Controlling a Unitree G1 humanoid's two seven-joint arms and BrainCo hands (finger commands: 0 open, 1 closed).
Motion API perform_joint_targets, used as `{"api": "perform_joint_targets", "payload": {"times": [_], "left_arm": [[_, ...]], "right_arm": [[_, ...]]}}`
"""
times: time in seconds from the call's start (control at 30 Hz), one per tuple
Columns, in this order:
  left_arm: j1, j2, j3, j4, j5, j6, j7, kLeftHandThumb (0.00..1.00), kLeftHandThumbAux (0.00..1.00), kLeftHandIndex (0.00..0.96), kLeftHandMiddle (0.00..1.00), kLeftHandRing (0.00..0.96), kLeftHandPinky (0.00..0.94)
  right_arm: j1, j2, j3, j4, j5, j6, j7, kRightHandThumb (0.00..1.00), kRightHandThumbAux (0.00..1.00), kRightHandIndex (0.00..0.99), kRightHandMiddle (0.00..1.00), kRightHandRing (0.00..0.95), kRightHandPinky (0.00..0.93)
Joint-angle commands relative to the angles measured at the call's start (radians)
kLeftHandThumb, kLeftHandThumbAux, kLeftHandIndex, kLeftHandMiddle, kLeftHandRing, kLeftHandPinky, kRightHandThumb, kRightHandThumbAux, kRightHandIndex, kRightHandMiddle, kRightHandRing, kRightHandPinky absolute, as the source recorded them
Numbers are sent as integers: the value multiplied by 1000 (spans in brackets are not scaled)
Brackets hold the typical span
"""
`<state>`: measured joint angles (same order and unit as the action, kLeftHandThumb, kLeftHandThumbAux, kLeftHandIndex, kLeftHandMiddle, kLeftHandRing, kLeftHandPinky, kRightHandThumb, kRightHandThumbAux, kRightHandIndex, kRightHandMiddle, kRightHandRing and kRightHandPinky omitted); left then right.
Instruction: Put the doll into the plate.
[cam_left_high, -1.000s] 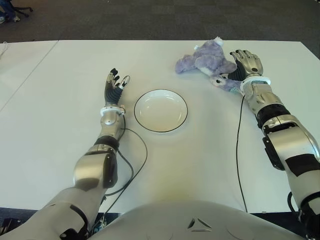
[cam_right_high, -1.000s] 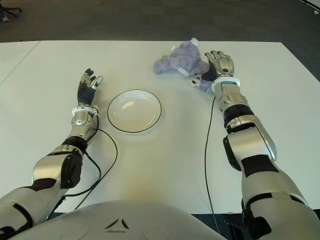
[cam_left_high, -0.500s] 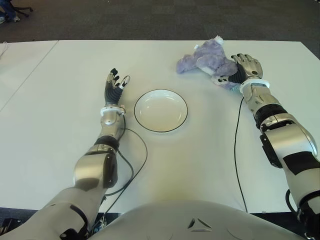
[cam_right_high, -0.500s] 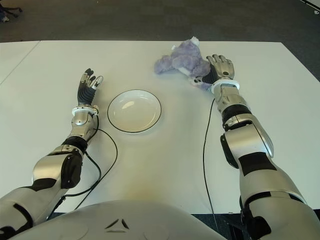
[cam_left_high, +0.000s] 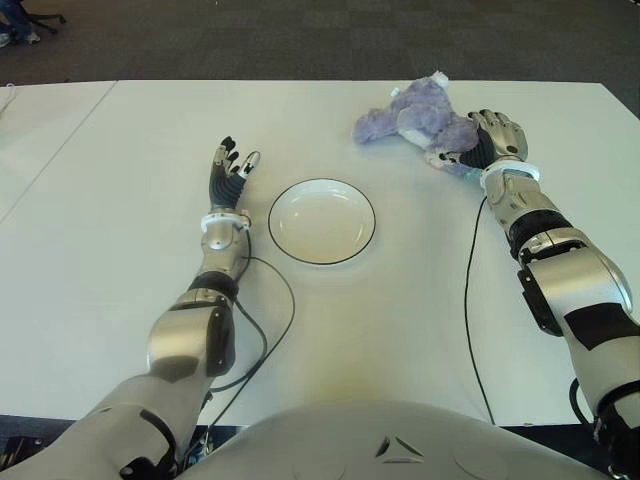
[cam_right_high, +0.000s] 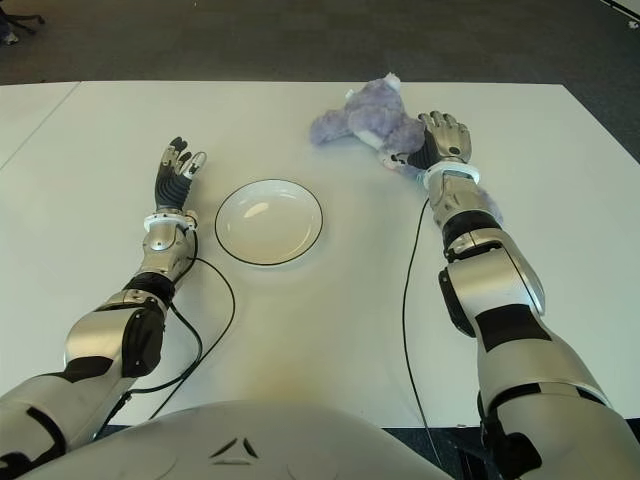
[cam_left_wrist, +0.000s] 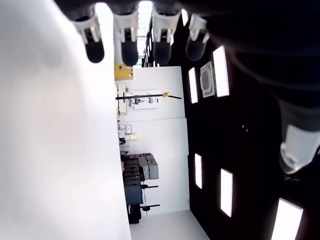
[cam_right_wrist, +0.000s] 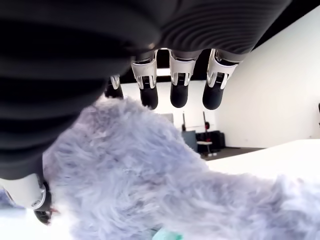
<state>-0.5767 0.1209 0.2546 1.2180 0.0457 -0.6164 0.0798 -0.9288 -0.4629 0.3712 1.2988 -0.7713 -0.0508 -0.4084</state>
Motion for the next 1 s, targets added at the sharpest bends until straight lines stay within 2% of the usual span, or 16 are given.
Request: {"api": "perform_joint_targets", "payload": {"times": [0.03,0.33,0.47,0.5,0.6,1.0], "left_arm": [[196,-58,-17,137,20,130,16,0,510,24,87,87,86],[196,-60,-20,136,26,124,17,0,510,12,81,84,76],[196,-61,-15,136,20,127,11,0,513,14,81,84,77],[196,-61,-12,136,18,127,7,0,510,15,81,83,73],[196,-62,-8,136,14,128,2,0,509,17,82,80,66],[195,-64,1,136,2,131,-10,0,511,14,89,86,74]], "right_arm": [[13,27,-1,19,32,7,-41,359,556,51,0,0,0],[17,47,-11,23,68,-11,-74,392,563,55,0,0,0],[25,81,-11,27,84,-11,-86,389,583,60,0,0,0],[32,96,-15,29,94,-16,-88,358,594,59,0,0,5],[43,119,-22,31,113,-26,-88,375,609,60,0,0,0],[56,131,-29,38,140,-50,-71,367,609,54,0,0,0]]}}
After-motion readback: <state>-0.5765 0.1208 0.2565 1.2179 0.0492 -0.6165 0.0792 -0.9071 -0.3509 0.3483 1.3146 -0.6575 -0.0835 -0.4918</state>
